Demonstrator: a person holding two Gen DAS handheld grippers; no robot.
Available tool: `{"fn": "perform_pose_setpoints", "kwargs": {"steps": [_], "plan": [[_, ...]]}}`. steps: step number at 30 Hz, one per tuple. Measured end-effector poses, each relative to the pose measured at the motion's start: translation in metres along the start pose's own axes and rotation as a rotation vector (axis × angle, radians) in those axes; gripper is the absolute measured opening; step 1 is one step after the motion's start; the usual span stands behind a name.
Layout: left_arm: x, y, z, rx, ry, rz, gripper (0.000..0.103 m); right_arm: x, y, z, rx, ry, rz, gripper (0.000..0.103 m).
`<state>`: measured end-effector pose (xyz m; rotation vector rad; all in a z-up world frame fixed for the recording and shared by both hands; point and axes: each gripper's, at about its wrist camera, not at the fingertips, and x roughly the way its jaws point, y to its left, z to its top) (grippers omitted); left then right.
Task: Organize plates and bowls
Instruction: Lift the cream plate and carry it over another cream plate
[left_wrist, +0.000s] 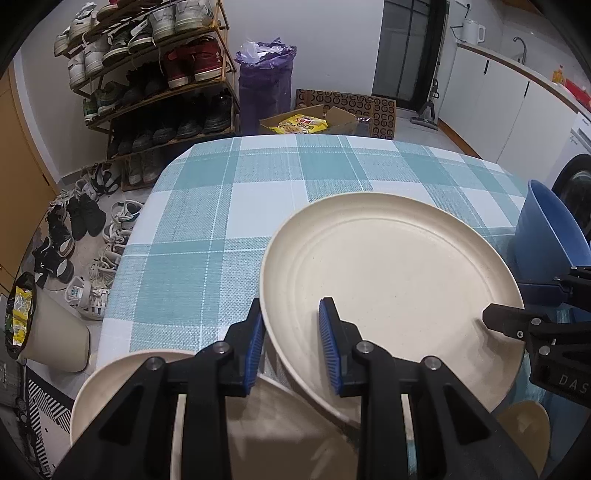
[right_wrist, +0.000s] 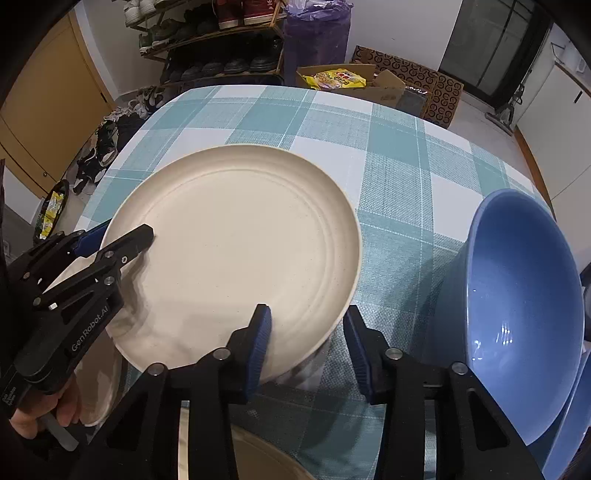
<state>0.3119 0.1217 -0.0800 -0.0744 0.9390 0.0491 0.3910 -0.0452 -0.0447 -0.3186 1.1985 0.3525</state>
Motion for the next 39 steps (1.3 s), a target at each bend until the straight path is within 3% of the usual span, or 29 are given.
{"fn": "perform_pose_setpoints", "kwargs": {"steps": [7, 23, 39], "plan": [[-0.01, 0.003, -0.003, -0.013, -0.026, -0.006, 0.027, -0.011, 0.0, -0.003, -0.017, -0.056, -0.004, 0.032], [-0.064, -0.002, -0.009, -0.022, -0.143, 0.011, 0.027, -0.052, 0.0, -0.023, -0.013, -0.191, 0.025, 0.031], [-0.136, -0.015, -0.044, -0.021, -0.258, 0.039, 0.027, -0.116, 0.006, -0.08, -0.045, -0.321, 0.049, 0.031]]}}
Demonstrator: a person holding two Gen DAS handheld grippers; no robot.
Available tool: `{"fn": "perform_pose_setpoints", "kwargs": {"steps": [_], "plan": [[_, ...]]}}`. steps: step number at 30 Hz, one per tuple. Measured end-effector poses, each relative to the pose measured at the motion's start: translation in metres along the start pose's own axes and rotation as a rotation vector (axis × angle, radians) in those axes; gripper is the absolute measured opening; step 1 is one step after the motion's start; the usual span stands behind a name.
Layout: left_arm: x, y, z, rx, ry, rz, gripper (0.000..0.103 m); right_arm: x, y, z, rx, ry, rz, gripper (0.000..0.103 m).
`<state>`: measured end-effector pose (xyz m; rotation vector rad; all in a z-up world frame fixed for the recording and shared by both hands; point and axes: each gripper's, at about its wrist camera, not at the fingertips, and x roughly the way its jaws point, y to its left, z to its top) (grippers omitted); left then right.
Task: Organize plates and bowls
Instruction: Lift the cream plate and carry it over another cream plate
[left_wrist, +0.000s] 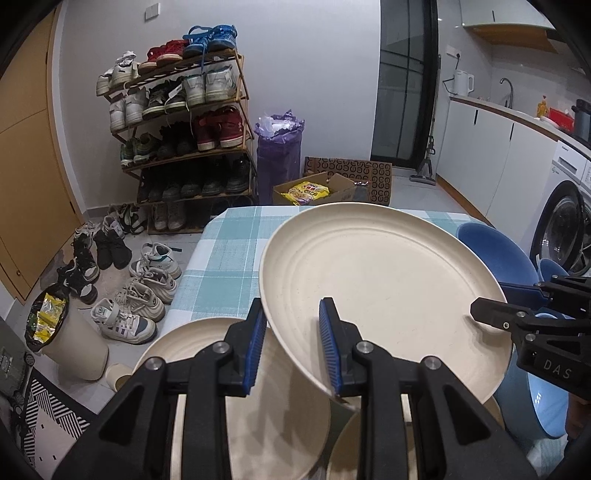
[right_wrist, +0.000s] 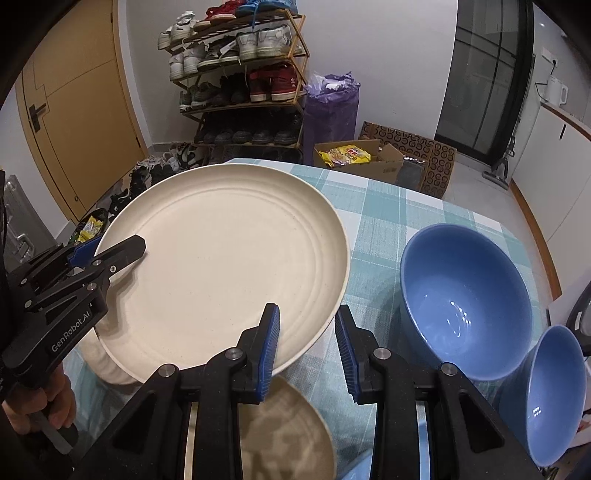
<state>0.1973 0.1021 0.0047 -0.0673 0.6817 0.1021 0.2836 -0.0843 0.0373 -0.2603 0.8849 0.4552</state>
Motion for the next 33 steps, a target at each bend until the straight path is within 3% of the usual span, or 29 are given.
{"fn": "perform_pose_setpoints", "kwargs": {"steps": [21, 33], "plan": [[-0.073, -0.018, -0.033, 0.044, -0.087, -0.011, 0.027, -0.077, 0.011, -0.056, 0.001, -0.1, -0.02, 0.031], [-0.083, -0.019, -0.056, 0.027, -0.083, -0.022, 0.027, -0.092, 0.018, -0.075, -0.019, -0.101, -0.032, 0.031]]}}
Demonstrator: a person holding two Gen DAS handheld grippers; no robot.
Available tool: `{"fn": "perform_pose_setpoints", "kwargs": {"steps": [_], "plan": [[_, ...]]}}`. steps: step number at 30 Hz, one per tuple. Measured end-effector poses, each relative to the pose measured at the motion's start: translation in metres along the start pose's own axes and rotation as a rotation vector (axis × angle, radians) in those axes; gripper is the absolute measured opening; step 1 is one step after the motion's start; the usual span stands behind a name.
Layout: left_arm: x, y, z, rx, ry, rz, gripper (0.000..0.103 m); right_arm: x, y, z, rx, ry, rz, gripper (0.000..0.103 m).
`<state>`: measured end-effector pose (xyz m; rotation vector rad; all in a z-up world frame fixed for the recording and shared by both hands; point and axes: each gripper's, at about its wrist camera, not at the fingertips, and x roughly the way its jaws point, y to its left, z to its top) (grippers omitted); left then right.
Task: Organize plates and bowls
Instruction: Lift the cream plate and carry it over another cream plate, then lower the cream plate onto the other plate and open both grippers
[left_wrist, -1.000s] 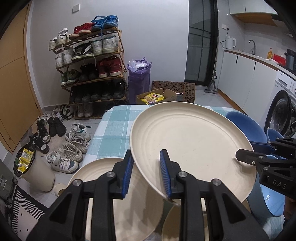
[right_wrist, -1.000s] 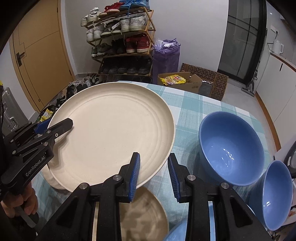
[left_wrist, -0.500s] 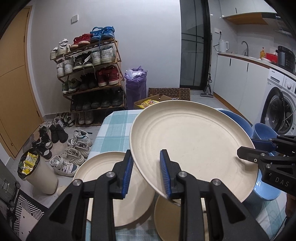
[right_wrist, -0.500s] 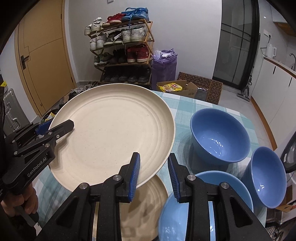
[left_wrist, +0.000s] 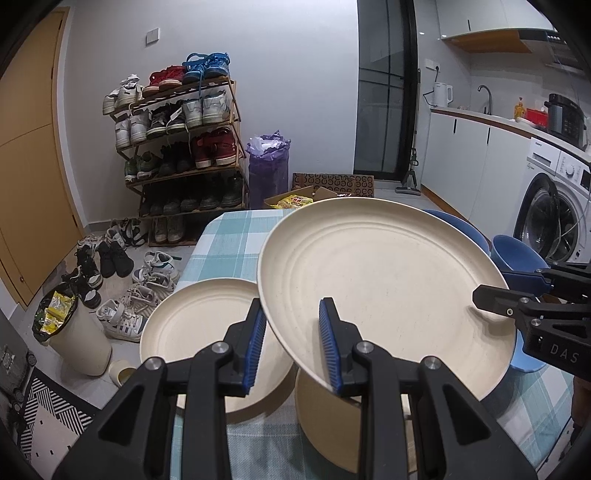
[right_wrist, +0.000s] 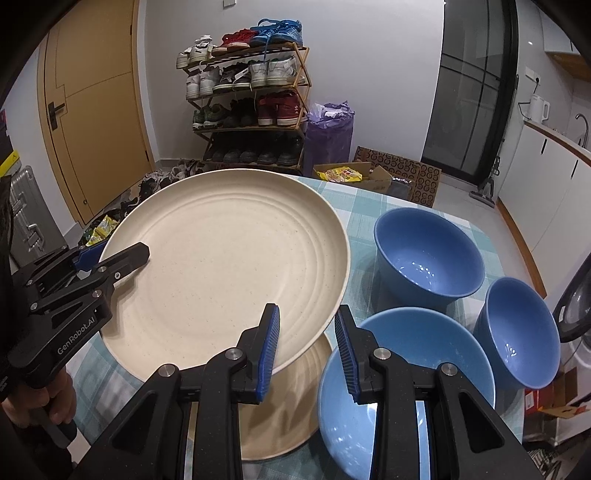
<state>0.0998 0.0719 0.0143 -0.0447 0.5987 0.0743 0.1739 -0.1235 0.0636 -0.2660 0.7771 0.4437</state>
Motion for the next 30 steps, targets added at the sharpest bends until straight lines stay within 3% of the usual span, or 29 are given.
{"fn": "perform_pose_setpoints", "kwargs": {"steps": [30], "plan": [[0.012, -0.003, -0.049, 0.0, 0.059, -0.024, 0.027, 0.012, 0.008, -0.05, 0.012, 0.027, -0.008, 0.031]]}}
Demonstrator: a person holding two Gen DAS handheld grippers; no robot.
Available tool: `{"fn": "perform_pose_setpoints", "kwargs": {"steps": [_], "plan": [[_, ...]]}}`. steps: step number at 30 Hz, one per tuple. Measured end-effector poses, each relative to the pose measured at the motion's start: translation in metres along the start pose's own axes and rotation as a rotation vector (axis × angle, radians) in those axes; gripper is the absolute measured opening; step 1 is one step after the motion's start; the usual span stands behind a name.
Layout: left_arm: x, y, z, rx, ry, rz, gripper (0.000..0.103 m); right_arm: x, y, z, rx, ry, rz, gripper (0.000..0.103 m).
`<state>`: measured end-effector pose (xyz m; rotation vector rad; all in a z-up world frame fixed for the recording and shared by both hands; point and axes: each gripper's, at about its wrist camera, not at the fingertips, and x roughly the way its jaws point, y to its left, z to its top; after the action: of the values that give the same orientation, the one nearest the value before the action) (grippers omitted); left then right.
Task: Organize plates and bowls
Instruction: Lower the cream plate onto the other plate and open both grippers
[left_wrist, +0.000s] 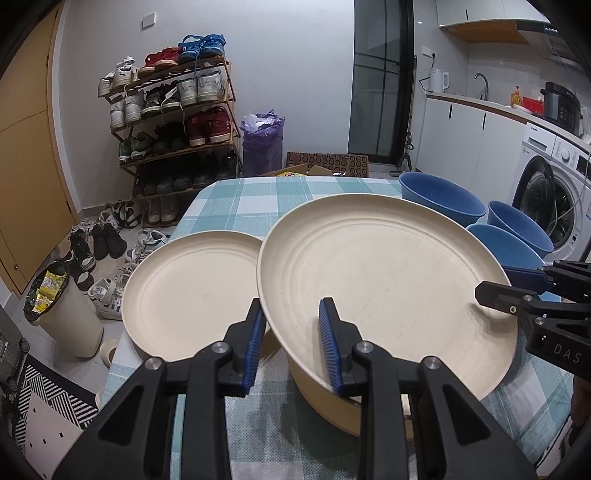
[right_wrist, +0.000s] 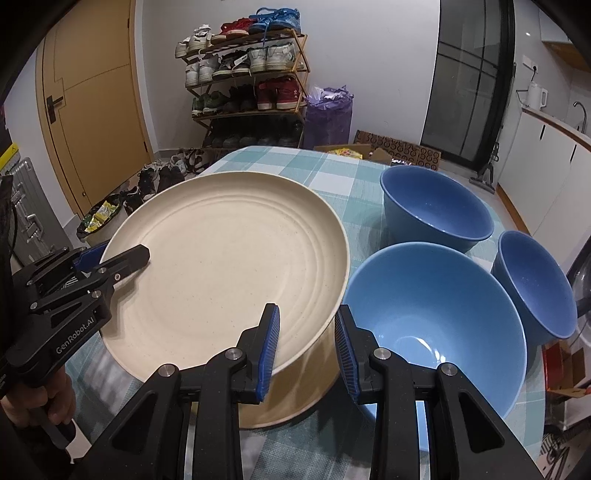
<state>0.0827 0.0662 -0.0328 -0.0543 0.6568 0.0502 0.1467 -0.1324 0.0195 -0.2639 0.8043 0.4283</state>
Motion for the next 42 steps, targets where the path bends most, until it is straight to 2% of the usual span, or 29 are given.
{"fn": "perform_pose_setpoints", "kwargs": {"steps": [13, 26, 42], "plan": [[-0.008, 0.012, -0.008, -0.019, 0.01, 0.022, 0.027, 0.002, 0.017, -0.012, -0.03, 0.003, 0.007, 0.031], [0.009, 0.015, -0.016, -0.012, 0.05, 0.028, 0.027, 0.017, 0.03, -0.035, -0.013, 0.051, -0.003, 0.031], [0.027, -0.002, -0.023, 0.047, 0.081, 0.048, 0.027, 0.026, 0.032, -0.05, -0.013, 0.106, -0.069, 0.032]]}}
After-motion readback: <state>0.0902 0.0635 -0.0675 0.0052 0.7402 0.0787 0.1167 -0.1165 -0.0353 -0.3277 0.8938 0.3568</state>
